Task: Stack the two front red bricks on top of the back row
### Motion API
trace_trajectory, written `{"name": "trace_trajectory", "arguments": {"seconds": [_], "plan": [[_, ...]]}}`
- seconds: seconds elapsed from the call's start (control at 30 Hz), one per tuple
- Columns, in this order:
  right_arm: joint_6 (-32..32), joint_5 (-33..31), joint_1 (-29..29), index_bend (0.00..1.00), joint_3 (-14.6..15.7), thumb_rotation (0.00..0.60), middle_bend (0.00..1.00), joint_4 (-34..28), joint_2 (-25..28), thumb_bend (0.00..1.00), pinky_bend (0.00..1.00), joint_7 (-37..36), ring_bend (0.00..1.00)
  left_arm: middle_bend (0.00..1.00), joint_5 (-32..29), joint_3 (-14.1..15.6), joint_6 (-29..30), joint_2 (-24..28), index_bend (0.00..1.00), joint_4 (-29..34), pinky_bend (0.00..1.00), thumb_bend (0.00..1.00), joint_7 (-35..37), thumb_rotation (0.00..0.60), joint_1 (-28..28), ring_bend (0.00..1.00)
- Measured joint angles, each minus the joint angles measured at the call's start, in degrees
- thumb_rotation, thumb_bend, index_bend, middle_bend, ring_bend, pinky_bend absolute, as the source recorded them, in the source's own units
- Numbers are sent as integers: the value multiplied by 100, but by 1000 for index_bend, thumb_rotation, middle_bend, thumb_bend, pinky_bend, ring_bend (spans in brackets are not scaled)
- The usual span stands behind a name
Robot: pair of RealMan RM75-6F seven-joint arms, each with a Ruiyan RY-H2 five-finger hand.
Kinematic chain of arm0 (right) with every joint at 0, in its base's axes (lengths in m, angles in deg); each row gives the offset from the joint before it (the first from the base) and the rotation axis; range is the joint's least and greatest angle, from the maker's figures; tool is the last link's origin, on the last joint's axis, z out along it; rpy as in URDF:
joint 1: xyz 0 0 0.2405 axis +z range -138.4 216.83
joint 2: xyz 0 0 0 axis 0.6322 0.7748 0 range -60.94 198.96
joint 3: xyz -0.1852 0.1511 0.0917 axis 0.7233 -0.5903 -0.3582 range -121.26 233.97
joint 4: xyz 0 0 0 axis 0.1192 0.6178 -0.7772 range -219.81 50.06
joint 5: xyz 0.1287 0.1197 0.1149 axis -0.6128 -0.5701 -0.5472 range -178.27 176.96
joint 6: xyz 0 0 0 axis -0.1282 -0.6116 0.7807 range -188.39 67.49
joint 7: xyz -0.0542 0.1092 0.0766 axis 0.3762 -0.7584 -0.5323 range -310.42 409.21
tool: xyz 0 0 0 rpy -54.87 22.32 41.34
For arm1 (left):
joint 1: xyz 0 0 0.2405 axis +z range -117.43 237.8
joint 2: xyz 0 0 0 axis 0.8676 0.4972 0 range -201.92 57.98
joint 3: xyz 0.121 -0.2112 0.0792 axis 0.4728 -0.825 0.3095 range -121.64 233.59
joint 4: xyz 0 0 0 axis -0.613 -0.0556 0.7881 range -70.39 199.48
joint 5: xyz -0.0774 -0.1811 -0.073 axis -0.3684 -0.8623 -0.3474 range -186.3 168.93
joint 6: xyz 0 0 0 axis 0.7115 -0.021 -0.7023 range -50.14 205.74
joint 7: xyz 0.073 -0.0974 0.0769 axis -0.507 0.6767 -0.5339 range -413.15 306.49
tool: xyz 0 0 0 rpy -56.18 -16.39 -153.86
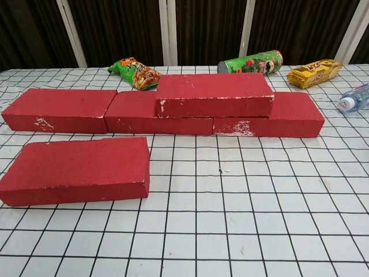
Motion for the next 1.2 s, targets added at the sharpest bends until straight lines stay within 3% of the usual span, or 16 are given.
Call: {"name": "trace_trajectory", "arguments": {"seconds": [0.2,0.43,0.83,1.2], "plan": [[-184,-37,-16,59,119,600,0,133,-90,133,0,-113,0,0,-1008,-184,-382,-129,0,329,0,0,-881,600,-726,0],[-252,17,63,60,241,600,0,167,-73,132,0,-215,0,0,-1840,-185,-547,-758,0,370,0,0,-1588,600,-1425,0],[-197,-125,227,59,376,600,0,211,-102,133,0,-179,0,0,-2256,103,-180,-1640,0,287,0,0,-2191,600,-1958,0],[-292,-235,276,60,437,600,0,214,-93,133,0,-173,0,0,-2550,214,174,-2146,0,188,0,0,-2507,600,-2256,0]]}}
